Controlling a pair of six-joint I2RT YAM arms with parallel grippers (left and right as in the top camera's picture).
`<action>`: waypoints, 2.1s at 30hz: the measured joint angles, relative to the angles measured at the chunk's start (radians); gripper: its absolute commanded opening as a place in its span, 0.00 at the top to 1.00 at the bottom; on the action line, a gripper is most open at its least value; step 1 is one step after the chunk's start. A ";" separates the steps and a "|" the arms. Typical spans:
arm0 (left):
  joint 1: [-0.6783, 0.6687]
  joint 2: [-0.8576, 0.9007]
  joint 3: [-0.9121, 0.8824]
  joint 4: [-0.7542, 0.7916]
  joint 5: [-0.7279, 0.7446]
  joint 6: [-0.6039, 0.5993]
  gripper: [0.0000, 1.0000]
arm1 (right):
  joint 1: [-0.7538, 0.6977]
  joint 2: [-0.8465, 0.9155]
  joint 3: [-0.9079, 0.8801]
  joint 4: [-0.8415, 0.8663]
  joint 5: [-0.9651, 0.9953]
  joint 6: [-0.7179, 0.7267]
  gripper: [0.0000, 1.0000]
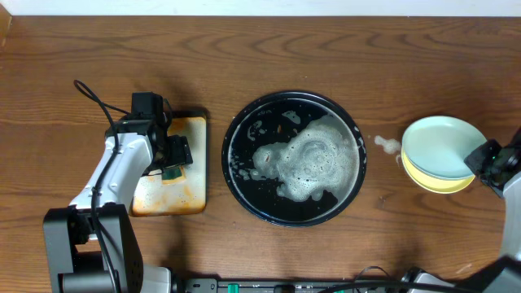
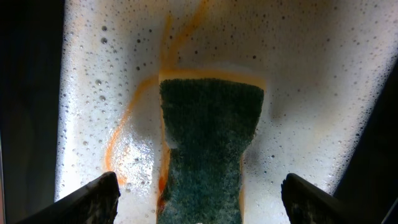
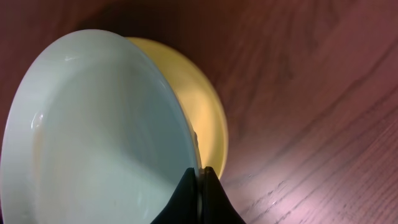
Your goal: Clean dirty plates on tray and stack at the side
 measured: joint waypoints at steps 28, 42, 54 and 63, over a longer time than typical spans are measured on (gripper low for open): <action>0.000 0.000 0.000 0.000 0.000 0.000 0.15 | 0.259 -0.291 0.002 -0.034 -0.615 -0.265 0.01; 0.000 0.000 0.000 0.000 0.000 0.000 0.15 | 0.661 -0.361 0.002 -0.079 -0.710 -0.217 0.01; 0.000 0.000 0.000 0.000 0.000 0.000 0.15 | 0.662 -0.456 0.000 0.013 -0.648 -0.400 0.01; 0.000 0.000 0.000 0.000 0.000 0.000 0.15 | 0.650 -0.791 -0.033 0.149 -0.486 -0.601 0.01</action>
